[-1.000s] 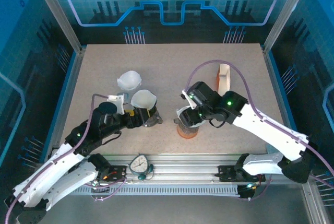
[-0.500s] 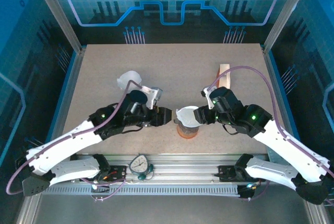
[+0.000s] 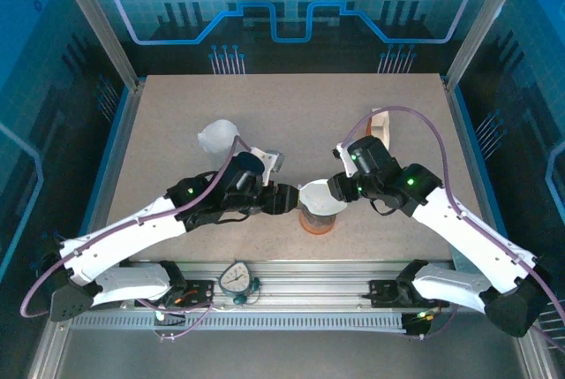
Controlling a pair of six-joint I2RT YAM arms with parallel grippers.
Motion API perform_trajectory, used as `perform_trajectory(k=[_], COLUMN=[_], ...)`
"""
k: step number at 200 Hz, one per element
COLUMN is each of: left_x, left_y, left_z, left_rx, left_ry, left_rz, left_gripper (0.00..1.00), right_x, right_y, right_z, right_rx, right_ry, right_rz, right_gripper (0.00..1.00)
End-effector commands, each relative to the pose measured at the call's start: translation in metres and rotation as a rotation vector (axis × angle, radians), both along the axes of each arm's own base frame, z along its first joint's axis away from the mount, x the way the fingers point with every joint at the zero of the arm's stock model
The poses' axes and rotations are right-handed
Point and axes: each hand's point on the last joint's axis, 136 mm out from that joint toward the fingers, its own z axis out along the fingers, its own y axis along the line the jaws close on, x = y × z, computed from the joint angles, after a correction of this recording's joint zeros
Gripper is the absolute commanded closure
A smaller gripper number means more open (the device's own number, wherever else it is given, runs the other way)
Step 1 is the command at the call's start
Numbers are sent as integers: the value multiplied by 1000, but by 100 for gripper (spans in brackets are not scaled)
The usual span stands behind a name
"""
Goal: Place the coffee filter in the dripper
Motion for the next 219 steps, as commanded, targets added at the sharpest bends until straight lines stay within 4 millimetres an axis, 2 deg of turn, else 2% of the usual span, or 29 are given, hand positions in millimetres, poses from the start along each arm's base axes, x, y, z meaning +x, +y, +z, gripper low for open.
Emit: perform_trajectory(k=[1, 22, 47, 74, 129, 166, 219], left_x=[2, 2, 3, 4, 6, 7, 6], left_y=[-2, -3, -3, -6, -14, -22, -31], left_z=[7, 7, 6, 5, -3, -16, -35], left_rx=[4, 3, 0, -17, -34, -33, -11], left_ry=[-18, -18, -15, -9, 14, 51, 101], left_rz=[-1, -2, 3, 9, 9, -5, -22], left_gripper=[41, 42, 41, 39, 34, 36, 43], right_x=[1, 1, 2, 4, 2, 2, 1], right_y=[9, 9, 8, 2, 2, 5, 9], right_z=[6, 5, 5, 9, -7, -18, -19], right_rx=[35, 37, 33, -9, -145, -231, -254], right_ry=[-2, 1, -3, -42, -78, -91, -104], right_rz=[43, 39, 15, -47, -95, -87, -81], right_gripper=[67, 75, 100, 100, 100, 100, 100])
